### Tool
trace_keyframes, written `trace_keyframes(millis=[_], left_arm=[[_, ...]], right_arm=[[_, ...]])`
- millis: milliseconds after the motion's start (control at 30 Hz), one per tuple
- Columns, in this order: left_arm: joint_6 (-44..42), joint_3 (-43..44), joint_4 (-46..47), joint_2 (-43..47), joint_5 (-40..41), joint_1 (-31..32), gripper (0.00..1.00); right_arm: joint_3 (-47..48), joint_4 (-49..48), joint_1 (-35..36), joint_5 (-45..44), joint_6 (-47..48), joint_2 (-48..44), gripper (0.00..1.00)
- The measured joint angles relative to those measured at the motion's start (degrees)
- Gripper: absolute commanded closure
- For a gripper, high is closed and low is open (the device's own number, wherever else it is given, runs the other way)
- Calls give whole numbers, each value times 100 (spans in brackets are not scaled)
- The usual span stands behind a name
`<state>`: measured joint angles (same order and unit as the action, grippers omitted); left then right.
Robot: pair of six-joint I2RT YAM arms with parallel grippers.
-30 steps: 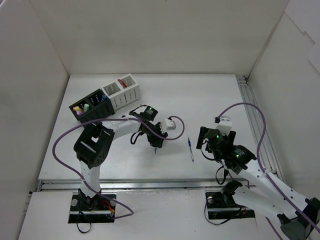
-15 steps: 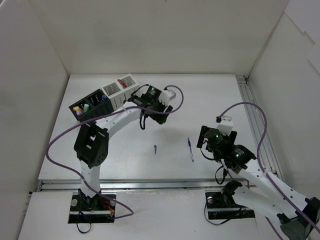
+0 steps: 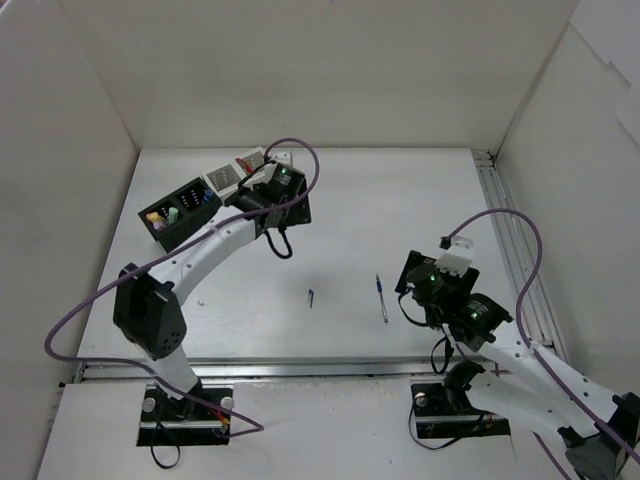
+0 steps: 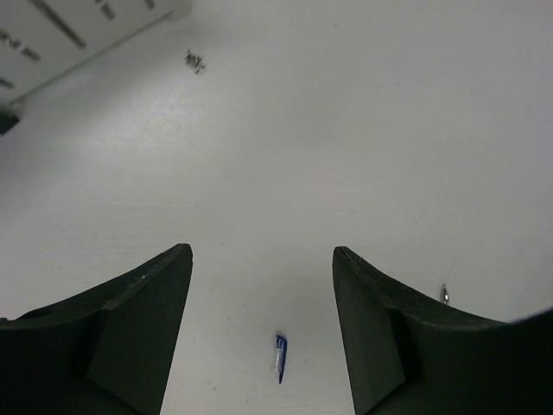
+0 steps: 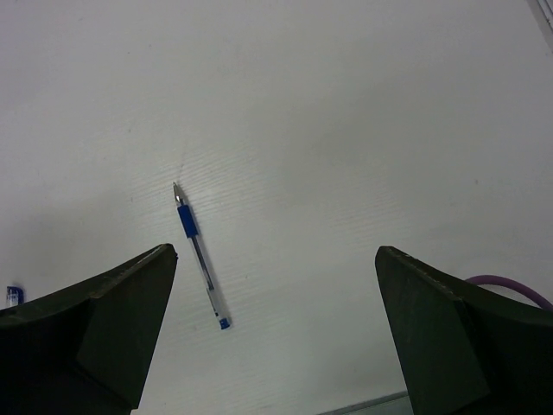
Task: Sort the stationery into containers
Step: Move the pen cap to the center of the board.
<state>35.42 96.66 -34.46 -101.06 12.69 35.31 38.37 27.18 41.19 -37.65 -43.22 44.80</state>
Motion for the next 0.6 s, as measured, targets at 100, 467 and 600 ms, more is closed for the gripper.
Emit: trace_keyframes(millis=[100,467,600], left_arm=[[463,-1237,7,621,92,76,39],[1517,-2677,363,772,37,1047,42],[1620,-2752,584,334,-111,1137,46]], right_arm=[[-94,4,92,0,-42,48,2],[-247,4,358,-52,-186,291,2],[-260,4,474,-50,-223,459,2]])
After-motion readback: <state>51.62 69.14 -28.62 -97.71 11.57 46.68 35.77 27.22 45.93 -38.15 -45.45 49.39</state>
